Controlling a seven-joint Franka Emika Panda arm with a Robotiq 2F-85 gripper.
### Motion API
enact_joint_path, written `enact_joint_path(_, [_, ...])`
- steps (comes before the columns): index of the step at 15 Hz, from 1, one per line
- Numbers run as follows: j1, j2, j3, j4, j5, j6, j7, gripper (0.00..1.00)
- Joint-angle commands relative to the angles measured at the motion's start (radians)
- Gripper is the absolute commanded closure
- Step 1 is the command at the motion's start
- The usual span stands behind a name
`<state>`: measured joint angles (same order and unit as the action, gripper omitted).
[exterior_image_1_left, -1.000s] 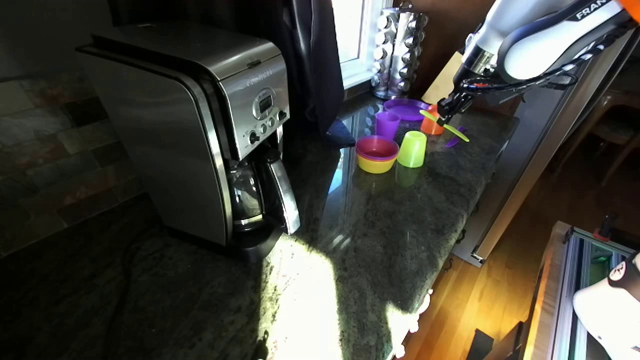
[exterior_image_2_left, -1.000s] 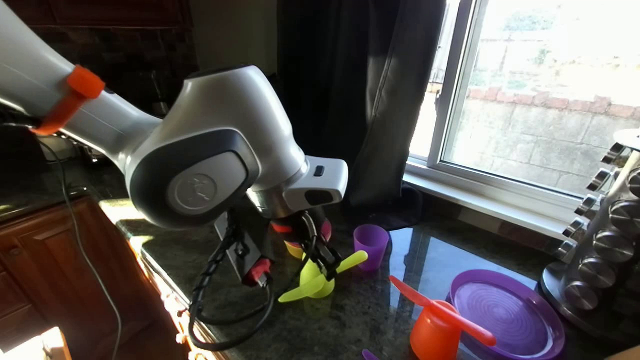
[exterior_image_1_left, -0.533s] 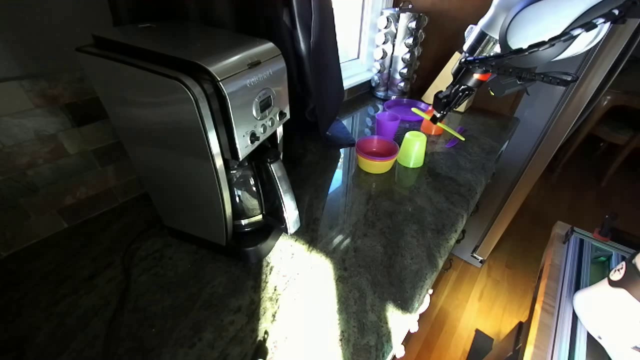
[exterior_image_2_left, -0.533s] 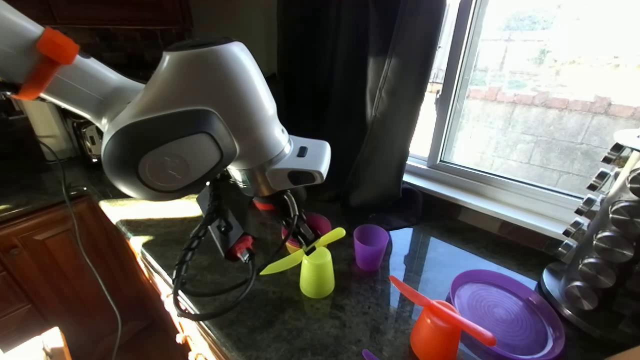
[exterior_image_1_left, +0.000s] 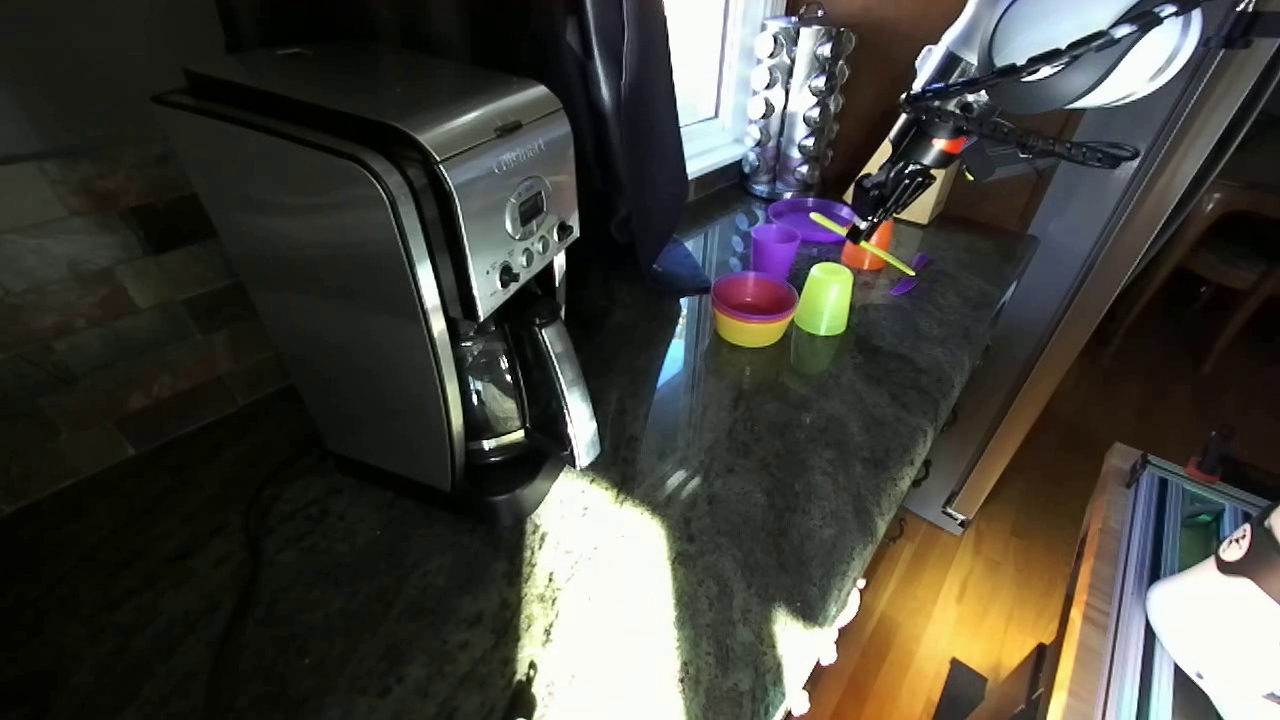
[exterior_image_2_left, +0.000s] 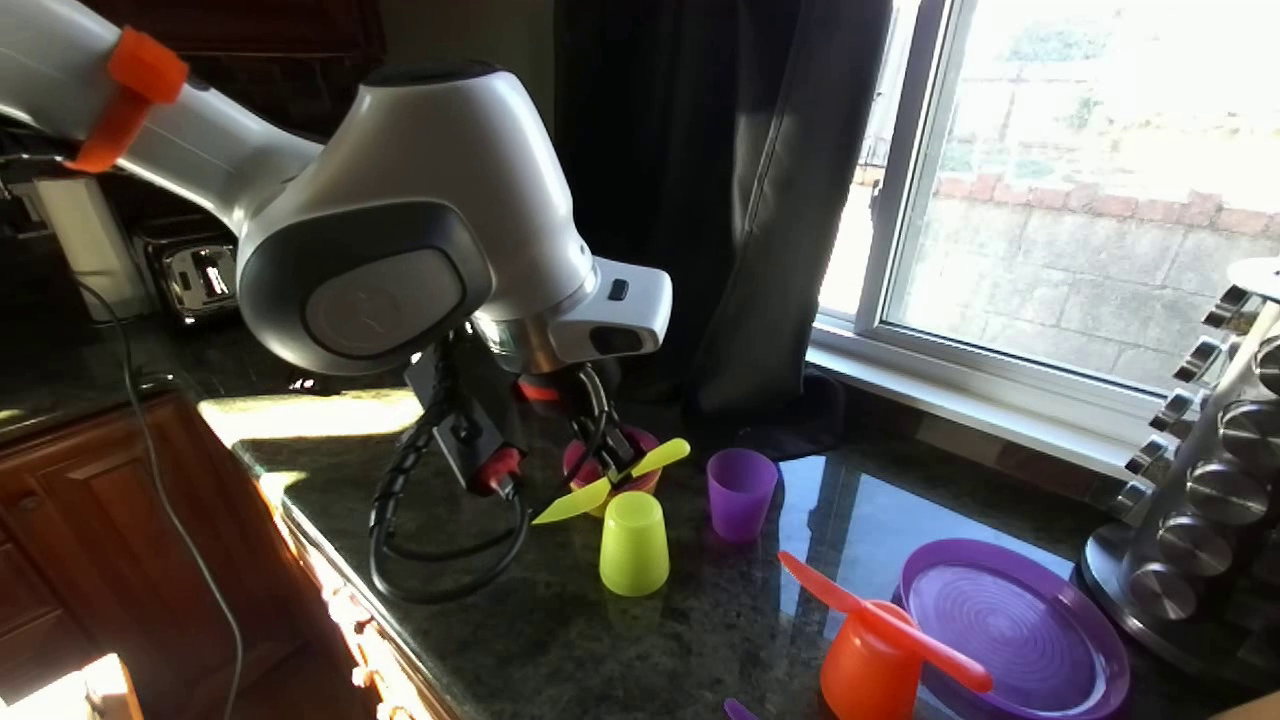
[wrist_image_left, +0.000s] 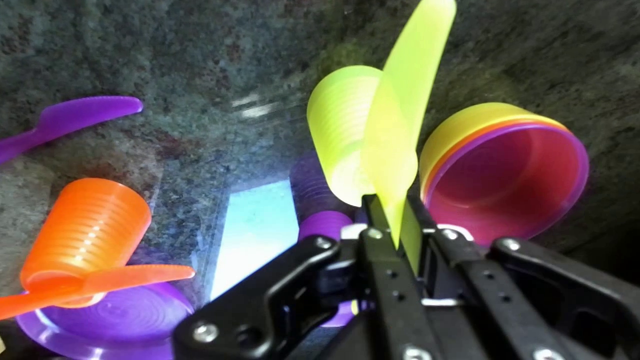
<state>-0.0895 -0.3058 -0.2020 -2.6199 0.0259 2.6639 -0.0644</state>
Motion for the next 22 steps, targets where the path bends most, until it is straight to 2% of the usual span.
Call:
enact_joint_path(1, [0.004,0.054,0.001,0.037,0.039,-0.016,-0.031,0.96])
enact_joint_path(11, [0.002,0.149,0.01,0.079,0.076,0.0,-0.041,0.96])
enact_joint_path(22, [-0.005,0.198,0.028,0.107,0.079,0.017,-0.038,0.96])
